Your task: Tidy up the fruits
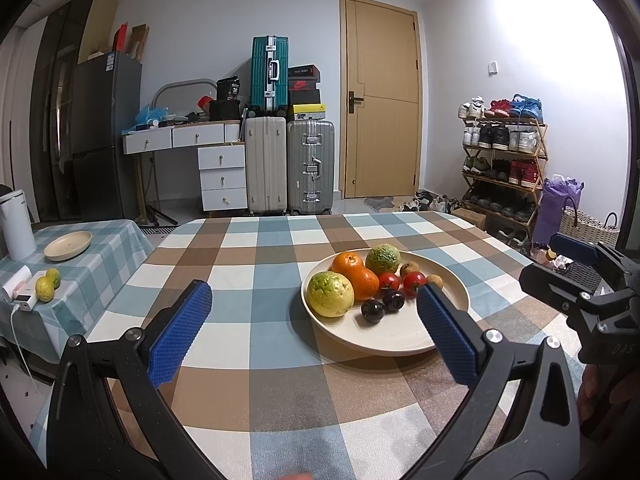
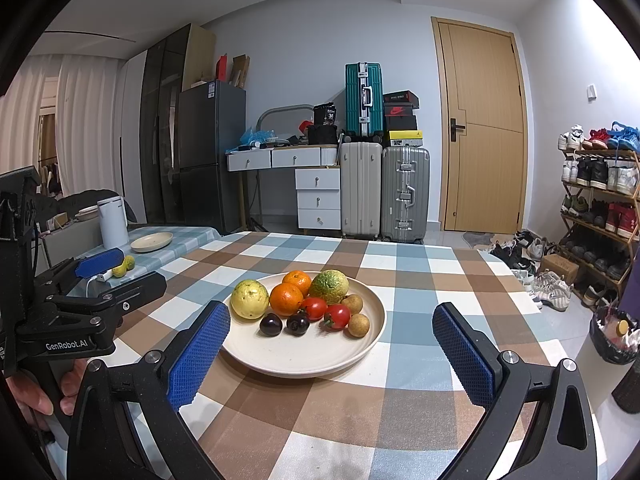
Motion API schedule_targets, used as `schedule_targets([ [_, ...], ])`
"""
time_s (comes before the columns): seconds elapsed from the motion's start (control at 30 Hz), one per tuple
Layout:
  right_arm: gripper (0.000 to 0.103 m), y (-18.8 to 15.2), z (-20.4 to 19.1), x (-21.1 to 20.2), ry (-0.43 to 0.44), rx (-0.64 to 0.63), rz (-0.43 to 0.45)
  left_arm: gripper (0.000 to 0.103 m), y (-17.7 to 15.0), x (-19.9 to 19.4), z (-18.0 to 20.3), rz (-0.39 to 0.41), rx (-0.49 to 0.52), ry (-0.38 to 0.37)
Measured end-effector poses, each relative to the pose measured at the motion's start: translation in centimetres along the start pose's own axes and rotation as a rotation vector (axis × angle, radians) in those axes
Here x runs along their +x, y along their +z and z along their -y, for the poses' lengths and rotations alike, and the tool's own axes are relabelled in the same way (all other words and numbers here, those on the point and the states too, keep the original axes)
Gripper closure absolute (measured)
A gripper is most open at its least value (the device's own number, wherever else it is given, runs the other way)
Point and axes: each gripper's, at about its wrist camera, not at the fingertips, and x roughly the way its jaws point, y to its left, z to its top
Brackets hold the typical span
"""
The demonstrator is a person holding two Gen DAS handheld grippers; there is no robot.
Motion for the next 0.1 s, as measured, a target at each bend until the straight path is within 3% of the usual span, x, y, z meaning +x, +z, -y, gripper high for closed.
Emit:
schedule_targets([
  [0.1,0.0,0.0,0.0,-0.01,0.0,0.0,0.0,0.001,0.2,-0.15,0.02,0.002,0.0,0.0],
])
